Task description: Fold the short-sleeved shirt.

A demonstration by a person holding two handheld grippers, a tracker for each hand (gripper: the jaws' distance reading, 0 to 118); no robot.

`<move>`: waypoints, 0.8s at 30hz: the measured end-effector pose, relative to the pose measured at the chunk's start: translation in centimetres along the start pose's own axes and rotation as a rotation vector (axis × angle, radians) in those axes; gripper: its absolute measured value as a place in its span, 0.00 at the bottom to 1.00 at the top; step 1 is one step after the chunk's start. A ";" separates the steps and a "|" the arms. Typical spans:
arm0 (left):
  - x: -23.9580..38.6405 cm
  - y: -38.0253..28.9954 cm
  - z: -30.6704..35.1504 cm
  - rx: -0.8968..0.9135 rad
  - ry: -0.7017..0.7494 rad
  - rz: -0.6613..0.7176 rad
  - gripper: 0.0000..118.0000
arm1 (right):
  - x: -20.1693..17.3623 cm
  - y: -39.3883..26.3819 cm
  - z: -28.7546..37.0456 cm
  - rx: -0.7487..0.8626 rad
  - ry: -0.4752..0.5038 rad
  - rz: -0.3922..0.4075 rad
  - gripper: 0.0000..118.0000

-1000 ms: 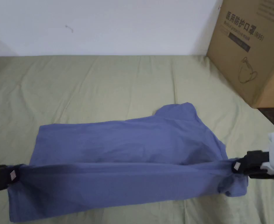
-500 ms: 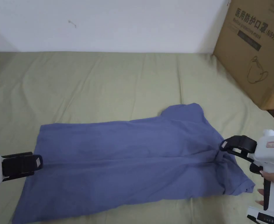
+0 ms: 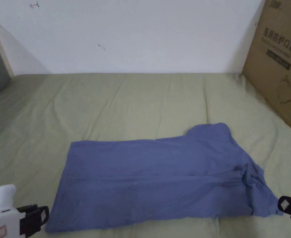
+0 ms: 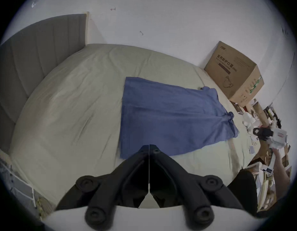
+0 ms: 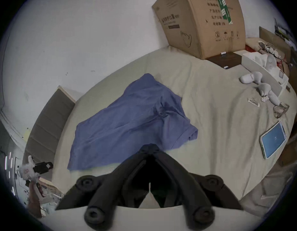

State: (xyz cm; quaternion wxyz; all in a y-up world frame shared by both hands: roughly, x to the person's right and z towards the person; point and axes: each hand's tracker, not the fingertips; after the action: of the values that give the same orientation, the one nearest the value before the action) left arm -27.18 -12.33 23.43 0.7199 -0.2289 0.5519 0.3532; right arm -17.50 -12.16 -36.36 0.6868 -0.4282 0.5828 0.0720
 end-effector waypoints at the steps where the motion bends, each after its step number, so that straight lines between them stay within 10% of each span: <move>1: 0.2 -0.1 -0.3 -0.015 -0.020 0.018 0.00 | 0.3 -0.1 -0.6 -0.008 0.027 0.003 0.00; 2: 0.4 -0.3 -0.9 -0.031 -0.037 0.050 0.07 | 0.4 -0.1 -0.6 -0.009 0.030 0.000 0.00; 3: 0.5 -0.2 -1.5 -0.037 -0.016 0.058 0.33 | 0.4 -0.1 -0.6 -0.011 0.033 -0.006 0.00; 4: -1.9 0.2 -3.1 -0.046 -0.008 0.068 0.85 | 0.5 0.0 -0.7 -0.015 0.041 -0.019 0.00; 5: -3.3 0.5 -4.1 -0.045 -0.002 0.075 1.00 | 0.4 -0.1 -0.7 -0.023 0.053 -0.027 0.00; 15: -3.4 -1.2 -14.8 -0.245 0.175 0.081 0.95 | 1.4 0.4 -2.1 -0.093 0.053 -0.067 0.00; 17: -1.7 -1.8 -14.3 -0.231 0.189 0.032 0.76 | 1.9 0.9 -2.7 -0.110 0.022 -0.040 0.00; 19: -0.5 -1.8 -13.0 -0.198 0.182 -0.015 0.15 | 2.5 1.8 -3.5 -0.112 0.001 -0.019 0.00; 21: -1.3 -0.9 -11.8 -0.153 0.152 -0.062 0.03 | 3.2 2.9 -4.6 -0.107 -0.020 0.002 0.03; 24: -0.5 -0.5 -10.2 -0.117 0.059 -0.063 0.03 | 4.1 5.2 -7.2 -0.090 -0.146 0.103 0.99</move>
State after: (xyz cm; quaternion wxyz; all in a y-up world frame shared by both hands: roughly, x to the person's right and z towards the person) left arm -33.30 -20.13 20.99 0.6994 -0.2984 0.5437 0.3551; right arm -24.67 -15.44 -42.22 0.7028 -0.4218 0.5487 0.1646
